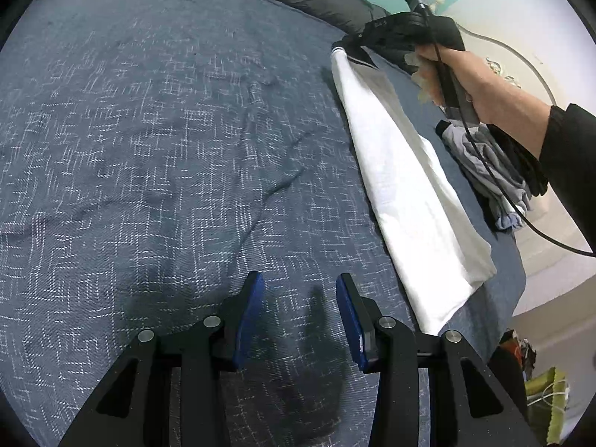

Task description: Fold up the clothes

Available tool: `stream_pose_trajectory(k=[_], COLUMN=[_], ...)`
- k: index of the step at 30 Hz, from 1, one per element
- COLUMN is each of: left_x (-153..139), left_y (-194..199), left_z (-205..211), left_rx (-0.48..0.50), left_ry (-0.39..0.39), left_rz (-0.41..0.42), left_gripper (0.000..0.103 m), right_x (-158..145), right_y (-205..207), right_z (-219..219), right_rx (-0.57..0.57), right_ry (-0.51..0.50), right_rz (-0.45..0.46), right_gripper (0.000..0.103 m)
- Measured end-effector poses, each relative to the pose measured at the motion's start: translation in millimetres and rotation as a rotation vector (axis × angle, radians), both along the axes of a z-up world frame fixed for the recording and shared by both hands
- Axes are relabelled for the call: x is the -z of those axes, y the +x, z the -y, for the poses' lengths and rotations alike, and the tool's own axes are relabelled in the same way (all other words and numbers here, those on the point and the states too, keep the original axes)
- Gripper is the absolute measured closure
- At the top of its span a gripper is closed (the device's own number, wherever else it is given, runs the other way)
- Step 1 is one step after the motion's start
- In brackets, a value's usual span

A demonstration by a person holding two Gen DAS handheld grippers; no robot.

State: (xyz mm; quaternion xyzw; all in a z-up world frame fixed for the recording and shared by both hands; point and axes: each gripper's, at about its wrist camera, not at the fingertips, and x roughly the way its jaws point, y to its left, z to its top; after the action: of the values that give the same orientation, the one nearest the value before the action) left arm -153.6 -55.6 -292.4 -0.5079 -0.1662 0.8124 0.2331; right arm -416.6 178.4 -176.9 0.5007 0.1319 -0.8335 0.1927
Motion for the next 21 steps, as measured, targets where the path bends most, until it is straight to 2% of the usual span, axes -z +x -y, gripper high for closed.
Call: stream_pose_trajectory(k=[3,6,8,10,11,14,17,21], left_x=[1.6,1.3,0.8,0.1,-0.1,-1.3,-3.6,-7.1], left_y=[-1.5,-0.9,-1.3,-1.3,-1.2,-1.1,0.0,2.5], left_z=[-2.8,-5.0,-5.4,-6.4,-7.1,-9.2,-10.2,-11.4], left_rx=[0.007,0.013,0.013,0.015,0.016,0.018,0.02,0.024], left_ry=[0.0,-0.003,-0.002,0.0,0.002,0.002,-0.001,-0.004], left_rz=[0.004,0.005,0.004,0.004,0.004,0.002,-0.006,-0.012], left_gripper=[0.059,0.059,0.059,0.059,0.059,0.059,0.059,0.059], right_x=[10.0,23.1,18.7,3.8,-3.3,-36.1,-59.0,-52.9], right_y=[0.0,-1.8,-0.2,2.8,3.9,11.1,20.5,50.1], right_z=[7.8,13.5,11.1,3.8,0.3,-24.9,-62.3,-128.7], right_rx=[-0.013,-0.008,0.003,0.014,0.023,0.041,0.08,0.121], right_ry=[-0.008,0.013,0.0,-0.034,-0.042,-0.112,-0.148,-0.167], right_rz=[0.022,0.085,0.072,0.047,0.036,-0.009,-0.039,0.006], right_gripper=[0.1,0.1,0.099,0.093,0.086,0.07,0.069,0.069])
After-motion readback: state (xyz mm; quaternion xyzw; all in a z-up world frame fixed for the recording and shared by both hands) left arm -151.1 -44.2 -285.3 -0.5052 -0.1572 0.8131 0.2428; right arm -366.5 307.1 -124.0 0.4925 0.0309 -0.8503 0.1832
